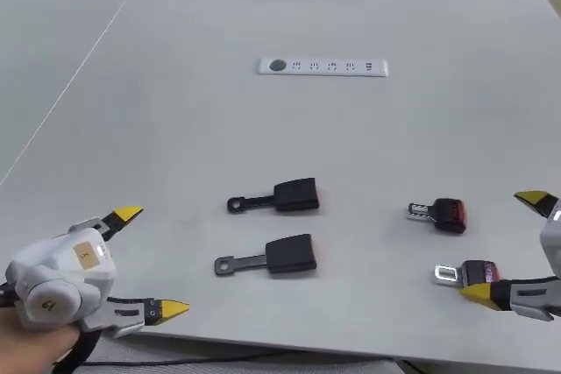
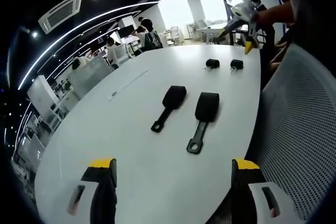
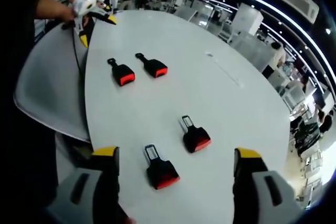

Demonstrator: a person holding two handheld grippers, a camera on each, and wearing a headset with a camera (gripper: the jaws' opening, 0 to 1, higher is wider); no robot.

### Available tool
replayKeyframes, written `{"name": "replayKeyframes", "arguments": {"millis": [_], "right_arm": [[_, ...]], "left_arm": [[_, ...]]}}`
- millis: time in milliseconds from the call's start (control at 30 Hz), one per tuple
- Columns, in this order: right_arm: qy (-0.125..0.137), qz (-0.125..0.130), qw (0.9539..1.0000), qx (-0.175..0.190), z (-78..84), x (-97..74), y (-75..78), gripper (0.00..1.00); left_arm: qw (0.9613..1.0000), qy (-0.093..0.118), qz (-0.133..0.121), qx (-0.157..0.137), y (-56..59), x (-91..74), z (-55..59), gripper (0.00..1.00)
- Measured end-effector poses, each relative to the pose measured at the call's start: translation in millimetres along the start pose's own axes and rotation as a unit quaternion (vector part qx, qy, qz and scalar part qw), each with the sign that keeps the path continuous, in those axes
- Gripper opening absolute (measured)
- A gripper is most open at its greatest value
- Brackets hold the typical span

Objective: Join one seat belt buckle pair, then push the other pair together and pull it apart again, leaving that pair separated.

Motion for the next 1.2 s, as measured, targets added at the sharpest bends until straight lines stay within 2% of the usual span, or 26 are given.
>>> {"name": "replayKeyframes", "arguments": {"millis": [167, 200, 233, 267, 300, 367, 500, 567, 633, 700, 767, 833, 900, 933, 967, 1067, 1100, 1200], "right_arm": [[-0.018, -0.012, 0.9998, 0.005, 8.9, -1.0, 0.9, 0.82], [-0.024, -0.015, 0.9995, 0.016, 12.3, -1.6, 0.8, 0.81], [-0.023, -0.018, 0.9994, 0.018, 14.1, -1.7, 0.6, 0.81], [-0.025, -0.023, 0.9992, 0.021, 15.8, -1.5, -0.2, 0.80], [-0.029, -0.026, 0.9989, 0.024, 18.4, -1.0, -0.7, 0.78], [-0.033, -0.038, 0.9984, 0.027, 22.0, 0.2, -2.5, 0.74], [-0.039, -0.060, 0.9973, 0.014, 29.9, 3.6, -4.8, 0.69], [-0.054, -0.082, 0.9949, 0.024, 35.4, 5.2, -8.1, 0.63], [-0.057, -0.084, 0.9947, 0.018, 38.7, 8.0, -7.1, 0.61], [-0.069, -0.108, 0.9916, 0.017, 44.0, 10.6, -8.5, 0.55], [-0.073, -0.112, 0.9910, 0.005, 47.2, 14.6, -5.2, 0.53], [-0.083, -0.129, 0.9880, 0.010, 52.6, 18.7, -4.1, 0.52], [-0.083, -0.139, 0.9868, -0.004, 57.0, 22.9, -1.3, 0.49], [-0.090, -0.154, 0.9840, -0.008, 60.1, 24.3, -1.8, 0.48], [-0.091, -0.153, 0.9840, -0.005, 60.9, 24.6, -1.8, 0.47], [-0.100, -0.178, 0.9790, -0.014, 67.0, 29.1, -1.4, 0.41], [-0.105, -0.178, 0.9783, -0.013, 67.9, 29.2, -1.1, 0.40], [-0.121, -0.191, 0.9739, -0.011, 74.0, 32.3, -1.0, 0.38]], "left_arm": [[0.9996, 0.003, 0.025, -0.015, 5.0, 18.5, -2.9, 0.92], [0.9989, -0.010, 0.044, -0.015, 9.7, 28.3, -2.6, 0.91], [0.9986, -0.017, 0.051, -0.005, 10.8, 32.8, -2.8, 0.88], [0.9972, -0.028, 0.069, 0.002, 15.1, 40.5, -3.1, 0.85], [0.9963, -0.035, 0.078, 0.002, 17.0, 45.2, -3.4, 0.82], [0.9965, -0.032, 0.078, 0.003, 18.4, 57.8, -8.4, 0.79], [0.9945, -0.031, 0.100, -0.004, 23.4, 78.3, -17.1, 0.74], [0.9929, -0.035, 0.114, -0.002, 26.9, 88.2, -18.6, 0.71], [0.9915, -0.042, 0.123, -0.001, 30.0, 96.3, -18.0, 0.70], [0.9889, -0.052, 0.139, 0.002, 34.6, 104.9, -17.0, 0.67], [0.9877, -0.054, 0.147, 0.009, 37.9, 113.1, -18.7, 0.65], [0.9863, -0.056, 0.155, 0.005, 40.6, 120.9, -21.7, 0.64], [0.9837, -0.060, 0.170, -0.007, 45.0, 128.6, -23.1, 0.61], [0.9823, -0.065, 0.175, -0.005, 46.4, 131.7, -22.2, 0.59], [0.9809, -0.071, 0.181, 0.001, 48.5, 135.9, -22.1, 0.58], [0.9772, -0.073, 0.199, 0.009, 54.8, 144.7, -24.5, 0.58], [0.9757, -0.076, 0.205, 0.013, 56.4, 148.6, -25.3, 0.58], [0.9740, -0.081, 0.210, 0.022, 58.0, 156.2, -26.8, 0.56]]}}
Point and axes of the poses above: the centre of the closed fingertips' face, and the gripper's own axes: x roughly forward along the fingers, y roughly to its right, z roughly out of its underside, the point moved 7 cm from there along -x, roughly backward along the fingers, and after that the axes turned 14 degrees about y, right-handed, at the moved point
